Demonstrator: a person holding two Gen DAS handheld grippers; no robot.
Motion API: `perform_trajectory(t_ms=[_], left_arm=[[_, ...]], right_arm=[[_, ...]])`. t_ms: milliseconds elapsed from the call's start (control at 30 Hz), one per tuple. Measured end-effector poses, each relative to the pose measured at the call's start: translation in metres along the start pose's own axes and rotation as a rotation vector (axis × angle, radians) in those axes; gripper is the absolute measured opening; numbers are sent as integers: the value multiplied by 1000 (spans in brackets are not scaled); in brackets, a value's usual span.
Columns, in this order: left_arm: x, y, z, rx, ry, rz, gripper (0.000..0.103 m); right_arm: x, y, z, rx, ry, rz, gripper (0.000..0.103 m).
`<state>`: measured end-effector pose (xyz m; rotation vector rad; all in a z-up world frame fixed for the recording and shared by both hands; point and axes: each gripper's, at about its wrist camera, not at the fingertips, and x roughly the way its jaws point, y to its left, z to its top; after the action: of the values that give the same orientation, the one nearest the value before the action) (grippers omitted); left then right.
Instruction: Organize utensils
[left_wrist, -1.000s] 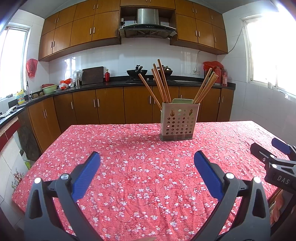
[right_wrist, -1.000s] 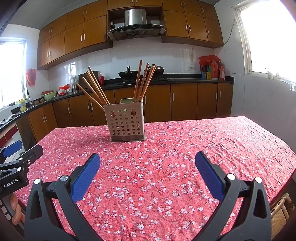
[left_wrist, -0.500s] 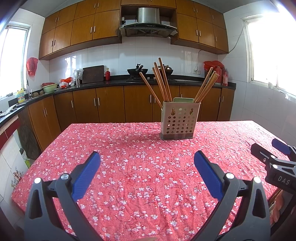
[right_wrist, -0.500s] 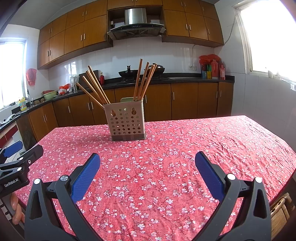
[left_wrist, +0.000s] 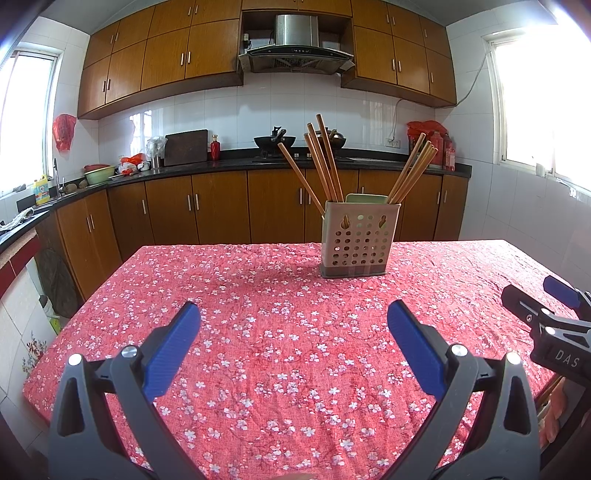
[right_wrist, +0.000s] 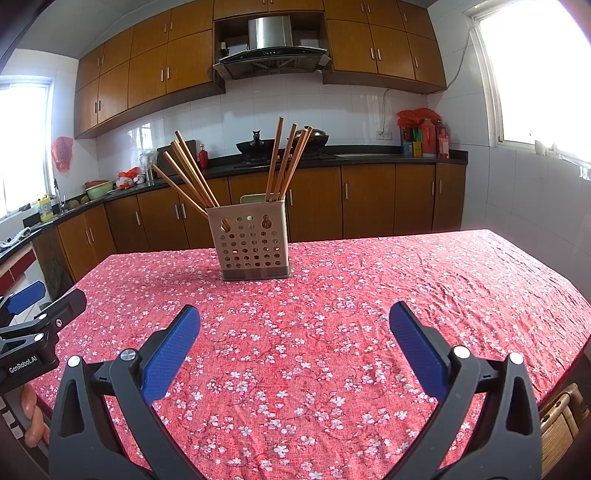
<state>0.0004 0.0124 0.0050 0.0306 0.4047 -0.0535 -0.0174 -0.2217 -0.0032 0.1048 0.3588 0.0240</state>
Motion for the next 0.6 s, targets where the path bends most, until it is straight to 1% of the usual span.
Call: perform_trajectory(t_ms=[600], left_arm=[[1, 2, -2, -3, 5, -1, 99]], right_arm=[[1, -1, -2, 1, 3, 1, 101]])
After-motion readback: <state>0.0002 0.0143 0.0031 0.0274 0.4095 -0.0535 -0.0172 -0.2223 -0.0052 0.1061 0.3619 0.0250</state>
